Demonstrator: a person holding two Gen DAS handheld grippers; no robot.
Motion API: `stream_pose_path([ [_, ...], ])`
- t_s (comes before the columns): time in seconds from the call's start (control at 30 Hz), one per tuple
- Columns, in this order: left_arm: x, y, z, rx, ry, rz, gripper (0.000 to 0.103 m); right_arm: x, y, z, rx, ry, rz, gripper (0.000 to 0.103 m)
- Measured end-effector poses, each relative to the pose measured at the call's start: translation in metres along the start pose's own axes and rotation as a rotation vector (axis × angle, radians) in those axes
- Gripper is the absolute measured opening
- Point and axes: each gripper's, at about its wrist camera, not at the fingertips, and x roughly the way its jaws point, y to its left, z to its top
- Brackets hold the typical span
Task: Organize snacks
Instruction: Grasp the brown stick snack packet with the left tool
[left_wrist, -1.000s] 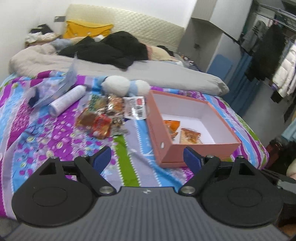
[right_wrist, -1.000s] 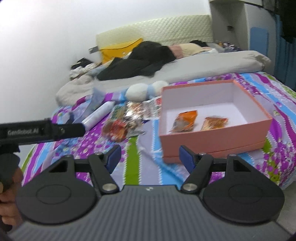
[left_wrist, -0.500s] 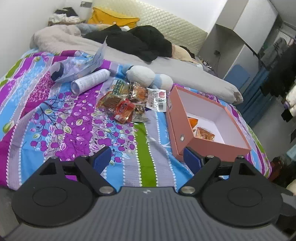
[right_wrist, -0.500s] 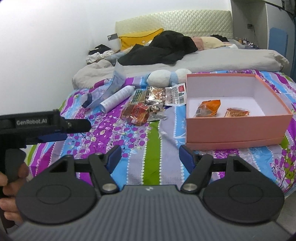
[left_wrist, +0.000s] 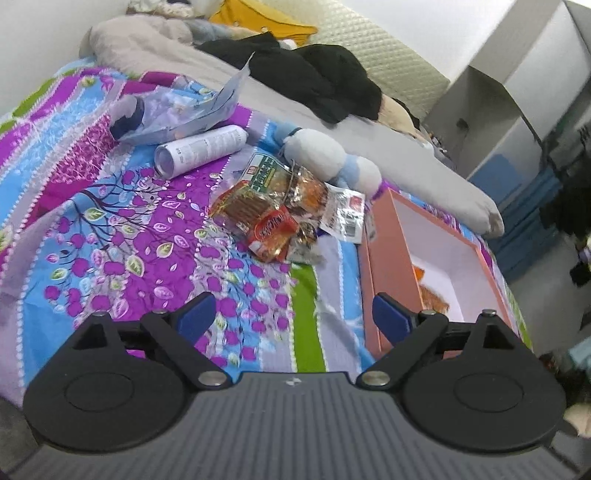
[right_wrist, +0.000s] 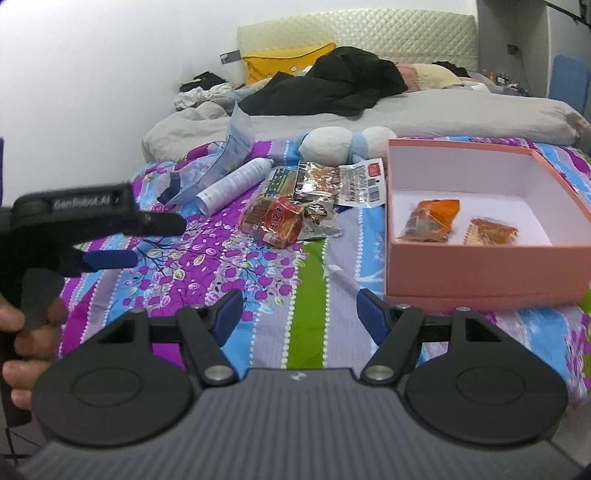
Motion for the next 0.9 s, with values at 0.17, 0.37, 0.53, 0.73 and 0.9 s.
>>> stream_pose_path([
  [0.17,0.052,0.020,0.029,-0.042,0.010,0.025,0.094,0.054,-0.001,0.016,-0.035,0.030,0.000,0.070],
  [0.37,0.132,0.051,0.065,-0.151,0.086,-0.001,0.094,0.130,0.001,0.043,-0.059,0.057,-0.008,0.070],
  [0.53,0.195,0.071,0.090,-0.255,0.192,-0.042,0.094,0.193,-0.010,0.067,-0.039,0.126,-0.046,0.066],
  [0.73,0.230,0.086,0.111,-0.416,0.230,-0.047,0.096,0.241,-0.017,0.088,-0.063,0.193,-0.057,0.066],
  [0.9,0.251,0.091,0.110,-0.492,0.236,-0.045,0.096,0.271,-0.020,0.091,-0.088,0.213,-0.051,0.065],
])
